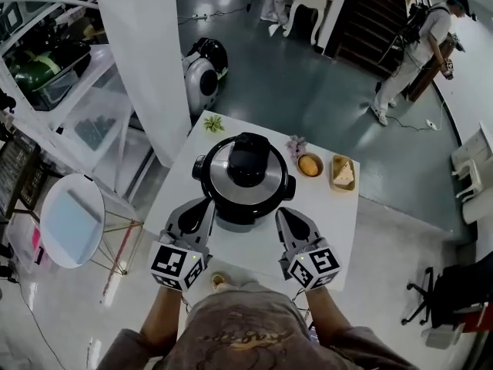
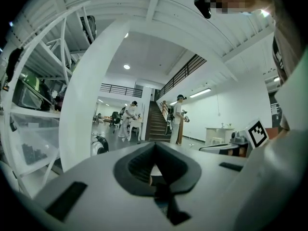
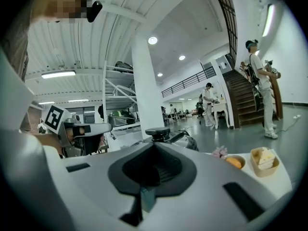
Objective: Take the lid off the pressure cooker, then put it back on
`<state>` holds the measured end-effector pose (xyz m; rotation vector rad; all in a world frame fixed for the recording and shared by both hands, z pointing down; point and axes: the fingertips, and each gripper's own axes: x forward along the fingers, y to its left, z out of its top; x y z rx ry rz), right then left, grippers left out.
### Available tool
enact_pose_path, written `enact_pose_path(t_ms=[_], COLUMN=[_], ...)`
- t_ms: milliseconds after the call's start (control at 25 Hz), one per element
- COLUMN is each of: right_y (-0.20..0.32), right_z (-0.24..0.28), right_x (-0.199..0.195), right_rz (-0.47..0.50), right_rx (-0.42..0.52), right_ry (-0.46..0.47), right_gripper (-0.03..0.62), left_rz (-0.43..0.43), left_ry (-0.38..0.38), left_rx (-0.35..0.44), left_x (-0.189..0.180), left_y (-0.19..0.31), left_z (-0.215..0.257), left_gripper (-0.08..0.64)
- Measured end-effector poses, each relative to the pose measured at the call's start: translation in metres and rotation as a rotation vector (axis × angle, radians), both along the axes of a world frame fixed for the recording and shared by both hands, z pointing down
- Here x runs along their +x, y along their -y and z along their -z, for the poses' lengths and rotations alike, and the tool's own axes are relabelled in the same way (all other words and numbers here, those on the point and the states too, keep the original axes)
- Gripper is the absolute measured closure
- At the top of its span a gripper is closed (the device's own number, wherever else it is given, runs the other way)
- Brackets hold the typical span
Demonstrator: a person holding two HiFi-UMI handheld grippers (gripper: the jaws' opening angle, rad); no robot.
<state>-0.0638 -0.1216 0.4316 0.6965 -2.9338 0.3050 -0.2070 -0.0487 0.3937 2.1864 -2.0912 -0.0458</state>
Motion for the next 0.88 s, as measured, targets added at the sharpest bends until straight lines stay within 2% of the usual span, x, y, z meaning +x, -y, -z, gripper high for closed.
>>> enact_pose_path(t_ms=[280,400,520,680,720,800,840,880], right_y=[0.014,0.018,0.024,0.029,0.031,0.034,0.035,0.037], right_z=[0.011,0.013,0.015,0.019,0.020,0.021,0.021,0.020], right_x=[-0.002,-0.004,-0.008,-0.017,-0.019,-0.024,-0.027,-0.029], right_rz=[0.008,0.026,0.039,0.079,0.087,0.105,0.115,0.126], right_rx=[0.014,0.016,0.009,0.018,0.021,0.022,0.017,0.010], right_ry=[0.023,0.027,0.036,0.036,0.037,0.040,0.038,0.035], right_gripper=[0.597,0.574,0.543,0.480,0.464,0.393,0.343,0.323], left_rz=[-0.048,-0.054,-0.069,-0.126,-0.150,-0.188,-0.200,-0.209], left_ry=[-0.001,0.002,-0.011,-0.017,-0.014,-0.003,0.000,0.000], left_rx=[0.044,0.058,0.072,0.060,0.053,0.047,0.046,0.044], left_x=[0.006,0.008,0.007,0.009,0.012,0.014,0.014,0.014], left_y=[0.018,0.025,0.032,0.039,0.041,0.045,0.047,0.048], left_z=[0.010,0.013,0.018,0.020,0.019,0.017,0.016,0.015], left_gripper=[0.558,0.557,0.494,0.427,0.389,0.333,0.320,0.314])
